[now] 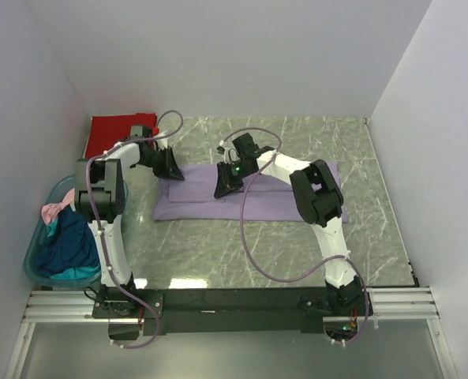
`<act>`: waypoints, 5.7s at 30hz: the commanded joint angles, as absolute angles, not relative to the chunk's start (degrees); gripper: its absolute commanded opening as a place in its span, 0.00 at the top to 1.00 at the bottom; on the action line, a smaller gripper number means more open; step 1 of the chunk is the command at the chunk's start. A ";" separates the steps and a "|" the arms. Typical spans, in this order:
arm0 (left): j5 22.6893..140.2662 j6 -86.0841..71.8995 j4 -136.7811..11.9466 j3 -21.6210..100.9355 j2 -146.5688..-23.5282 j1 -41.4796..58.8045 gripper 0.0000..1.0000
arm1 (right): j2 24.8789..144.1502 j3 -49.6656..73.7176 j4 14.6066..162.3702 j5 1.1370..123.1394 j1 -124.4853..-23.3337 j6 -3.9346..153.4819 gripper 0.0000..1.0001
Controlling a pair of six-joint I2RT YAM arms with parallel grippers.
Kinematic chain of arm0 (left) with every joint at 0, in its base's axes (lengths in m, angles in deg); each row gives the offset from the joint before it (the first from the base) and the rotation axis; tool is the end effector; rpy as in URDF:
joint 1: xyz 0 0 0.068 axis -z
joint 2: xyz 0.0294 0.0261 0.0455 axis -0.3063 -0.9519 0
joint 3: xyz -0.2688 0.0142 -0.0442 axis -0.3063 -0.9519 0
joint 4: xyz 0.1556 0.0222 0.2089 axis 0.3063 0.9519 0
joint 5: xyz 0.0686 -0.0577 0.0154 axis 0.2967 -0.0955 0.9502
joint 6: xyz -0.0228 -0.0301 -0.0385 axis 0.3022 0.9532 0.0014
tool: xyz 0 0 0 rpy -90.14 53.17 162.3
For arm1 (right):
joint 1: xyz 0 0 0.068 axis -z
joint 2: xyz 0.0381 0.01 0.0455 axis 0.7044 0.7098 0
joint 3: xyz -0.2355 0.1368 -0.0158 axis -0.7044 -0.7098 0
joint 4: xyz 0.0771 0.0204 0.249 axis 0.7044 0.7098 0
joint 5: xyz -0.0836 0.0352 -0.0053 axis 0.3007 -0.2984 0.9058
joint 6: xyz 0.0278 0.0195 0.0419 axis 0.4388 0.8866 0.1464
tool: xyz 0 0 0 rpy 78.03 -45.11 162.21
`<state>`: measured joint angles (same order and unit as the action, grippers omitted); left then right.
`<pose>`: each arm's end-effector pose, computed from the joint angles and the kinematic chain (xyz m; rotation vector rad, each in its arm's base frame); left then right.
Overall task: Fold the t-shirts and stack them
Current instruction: Fold the tshirt
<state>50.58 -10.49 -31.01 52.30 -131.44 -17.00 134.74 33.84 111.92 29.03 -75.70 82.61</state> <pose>0.4314 -0.0289 0.1453 0.0275 2.6312 -0.9736 0.4039 0.2691 0.1396 -0.6549 2.5817 1.2021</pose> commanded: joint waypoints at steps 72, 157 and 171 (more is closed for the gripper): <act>70.23 -8.39 -21.03 64.70 -128.46 -0.53 0.86 | 114.88 6.45 141.17 43.15 -74.93 54.16 0.68; 51.85 -3.62 -44.58 57.41 -116.40 -8.25 0.01 | 124.84 61.47 128.58 39.97 -58.40 76.42 0.27; 47.67 -33.41 -38.11 47.46 -85.06 -10.19 0.01 | 79.47 32.20 123.99 48.68 -65.69 40.04 0.10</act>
<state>52.66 -22.70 -46.05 49.57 -82.37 -10.24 77.82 37.34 120.97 47.52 -63.35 50.40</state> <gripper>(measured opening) 0.994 0.894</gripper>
